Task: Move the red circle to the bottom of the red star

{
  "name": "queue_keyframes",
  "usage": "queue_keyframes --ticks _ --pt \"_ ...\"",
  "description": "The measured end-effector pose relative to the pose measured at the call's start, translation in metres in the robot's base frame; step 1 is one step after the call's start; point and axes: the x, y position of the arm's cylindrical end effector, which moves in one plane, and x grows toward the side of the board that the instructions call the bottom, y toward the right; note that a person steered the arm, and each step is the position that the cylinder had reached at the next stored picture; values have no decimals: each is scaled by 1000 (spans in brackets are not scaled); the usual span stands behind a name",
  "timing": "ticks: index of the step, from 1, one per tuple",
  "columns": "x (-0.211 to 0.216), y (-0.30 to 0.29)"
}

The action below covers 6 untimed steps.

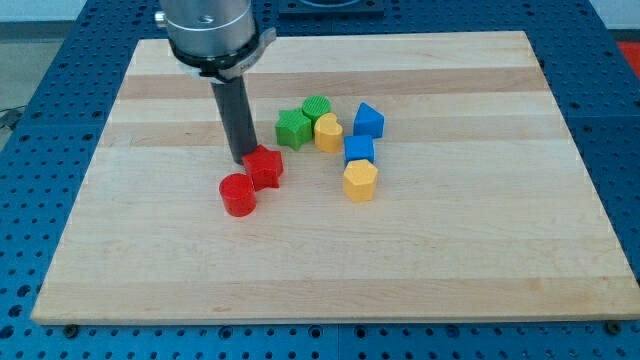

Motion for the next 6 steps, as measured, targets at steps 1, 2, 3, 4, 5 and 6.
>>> queue_keyframes --ticks 1,2,3,4,5,6 --pt "1 3" --pt "0 1" --pt "1 -20" --pt "15 -38" --pt "47 -38" --pt "56 -22"
